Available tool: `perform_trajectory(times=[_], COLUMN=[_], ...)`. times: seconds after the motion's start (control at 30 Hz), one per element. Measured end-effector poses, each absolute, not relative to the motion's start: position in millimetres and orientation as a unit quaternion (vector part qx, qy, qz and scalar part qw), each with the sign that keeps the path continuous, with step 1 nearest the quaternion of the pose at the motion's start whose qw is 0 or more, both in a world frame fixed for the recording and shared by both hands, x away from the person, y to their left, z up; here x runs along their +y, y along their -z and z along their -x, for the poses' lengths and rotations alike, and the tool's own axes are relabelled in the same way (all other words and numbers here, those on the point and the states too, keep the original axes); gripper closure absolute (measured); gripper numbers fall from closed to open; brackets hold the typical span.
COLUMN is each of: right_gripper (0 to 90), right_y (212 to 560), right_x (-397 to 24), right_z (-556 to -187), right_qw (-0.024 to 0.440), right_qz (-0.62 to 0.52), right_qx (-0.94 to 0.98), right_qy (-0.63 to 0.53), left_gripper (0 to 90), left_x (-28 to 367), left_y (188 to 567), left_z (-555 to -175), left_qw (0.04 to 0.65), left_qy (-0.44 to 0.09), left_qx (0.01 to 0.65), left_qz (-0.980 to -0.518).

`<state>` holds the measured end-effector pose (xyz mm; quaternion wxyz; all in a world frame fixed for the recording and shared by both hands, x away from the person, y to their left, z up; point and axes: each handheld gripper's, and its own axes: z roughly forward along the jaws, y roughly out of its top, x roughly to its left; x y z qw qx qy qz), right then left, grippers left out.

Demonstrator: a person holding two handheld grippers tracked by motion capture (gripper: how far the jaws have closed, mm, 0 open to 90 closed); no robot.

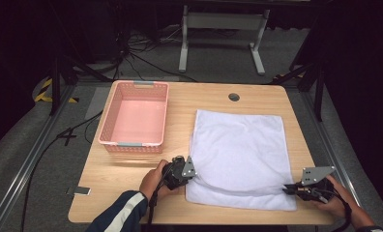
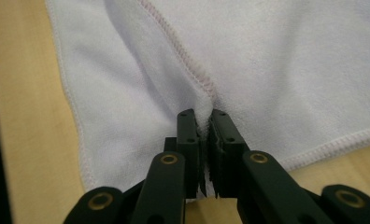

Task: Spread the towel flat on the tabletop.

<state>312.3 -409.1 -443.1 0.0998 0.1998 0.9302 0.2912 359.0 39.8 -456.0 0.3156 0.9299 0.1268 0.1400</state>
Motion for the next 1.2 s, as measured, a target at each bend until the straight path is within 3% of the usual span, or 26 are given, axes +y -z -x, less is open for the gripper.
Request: perform_trajectory(times=[0.23, 0.47, 0.5, 0.57, 0.6, 0.67, 0.73, 0.8, 0.9, 1.1, 1.17, 1.2], right_gripper=[83.0, 75.4, 66.2, 63.4, 60.2, 57.7, 58.1, 64.7, 68.9, 63.4, 64.7, 68.9], right_y=[423.3, 412.6, 418.0, 420.1, 423.9, 423.1, 417.9, 411.4, 407.6, 418.1, 425.5, 429.1], right_x=[-425.8, -433.4, -430.9, -430.0, -429.4, -430.4, -432.8, -434.8, -432.5, -425.7, -423.6, -423.0], right_z=[-307.6, -291.6, -288.4, -286.7, -280.8, -275.5, -270.5, -269.2, -269.6, -268.3, -269.6, -270.3], right_qw=[0.113, 0.101, 0.087, 0.082, 0.058, 0.053, 0.060, 0.087, 0.105, 0.067, 0.064, 0.062], right_qz=[-0.192, -0.157, -0.148, -0.145, -0.133, -0.122, -0.125, -0.145, -0.173, -0.159, -0.159, -0.159], right_qx=[0.907, 0.918, 0.928, 0.932, 0.940, 0.941, 0.936, 0.925, 0.914, 0.927, 0.934, 0.936], right_qy=[-0.357, -0.350, -0.330, -0.321, -0.309, -0.310, -0.324, -0.341, -0.352, -0.334, -0.313, -0.307], left_gripper=[88.3, 87.4, 78.7, 74.4, 66.9, 58.5, 58.2, 56.1, 54.9, 52.5, 57.4, 64.9], left_x=[51.0, 53.4, 54.4, 55.9, 57.3, 66.9, 73.3, 72.7, 63.6, 39.0, 38.4, 38.4], left_y=[425.1, 426.8, 434.5, 438.8, 441.2, 440.0, 436.0, 433.3, 432.9, 445.7, 449.3, 451.8], left_z=[-339.9, -316.7, -313.7, -311.1, -309.2, -311.7, -315.2, -317.6, -315.4, -316.5, -318.3, -318.0], left_qw=[0.395, 0.379, 0.372, 0.362, 0.358, 0.366, 0.393, 0.411, 0.410, 0.361, 0.352, 0.348], left_qy=[-0.146, -0.126, -0.096, -0.086, -0.083, -0.076, -0.074, -0.075, -0.061, -0.046, -0.039, -0.033], left_qx=[0.114, 0.061, 0.058, 0.055, 0.064, 0.105, 0.132, 0.147, 0.123, 0.100, 0.092, 0.090], left_qz=[-0.900, -0.915, -0.922, -0.927, -0.928, -0.921, -0.907, -0.896, -0.901, -0.926, -0.931, -0.933])
